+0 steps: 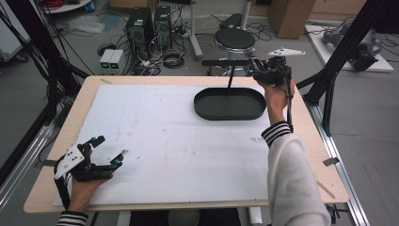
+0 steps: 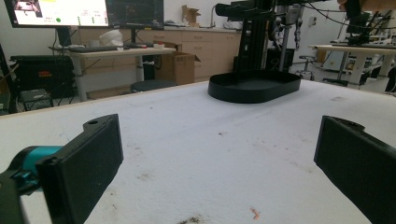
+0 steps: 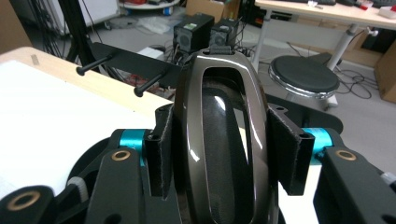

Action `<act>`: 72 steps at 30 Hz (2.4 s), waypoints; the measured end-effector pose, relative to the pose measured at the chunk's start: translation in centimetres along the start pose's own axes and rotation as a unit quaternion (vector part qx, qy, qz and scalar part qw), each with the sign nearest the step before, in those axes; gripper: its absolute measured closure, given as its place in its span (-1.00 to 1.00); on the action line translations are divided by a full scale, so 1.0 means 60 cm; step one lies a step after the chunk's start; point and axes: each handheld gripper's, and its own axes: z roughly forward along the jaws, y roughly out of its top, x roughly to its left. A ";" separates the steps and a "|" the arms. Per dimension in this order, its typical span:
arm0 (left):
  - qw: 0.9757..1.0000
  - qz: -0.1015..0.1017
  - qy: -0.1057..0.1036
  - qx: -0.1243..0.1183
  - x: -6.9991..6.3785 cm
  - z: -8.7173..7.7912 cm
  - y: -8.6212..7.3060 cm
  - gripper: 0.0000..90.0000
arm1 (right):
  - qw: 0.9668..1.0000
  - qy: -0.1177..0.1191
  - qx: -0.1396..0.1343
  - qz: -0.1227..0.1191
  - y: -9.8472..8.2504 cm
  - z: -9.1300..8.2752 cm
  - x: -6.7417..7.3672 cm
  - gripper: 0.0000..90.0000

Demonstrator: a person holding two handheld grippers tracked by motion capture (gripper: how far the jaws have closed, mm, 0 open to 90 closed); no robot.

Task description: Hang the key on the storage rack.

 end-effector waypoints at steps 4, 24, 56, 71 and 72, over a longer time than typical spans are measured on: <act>1.000 0.000 0.001 0.000 0.000 0.000 0.000 -0.96 | 1.000 -0.001 -0.004 0.008 0.000 0.007 -0.003 0.07; 1.000 -0.001 0.000 -0.002 -0.001 0.000 0.000 -0.96 | 0.999 -0.017 0.017 0.026 -0.020 0.025 -0.021 0.07; 1.000 0.004 0.000 0.001 -0.002 0.000 0.000 -0.96 | 0.996 -0.022 0.068 0.044 -0.089 0.035 -0.035 0.07; 1.000 0.006 0.000 0.001 -0.002 0.001 0.000 -0.96 | 0.997 -0.008 0.069 0.042 -0.122 0.073 -0.036 0.06; 1.000 0.006 0.000 0.000 -0.002 0.001 0.000 -0.96 | 0.997 -0.005 0.068 0.042 -0.127 0.075 -0.037 0.05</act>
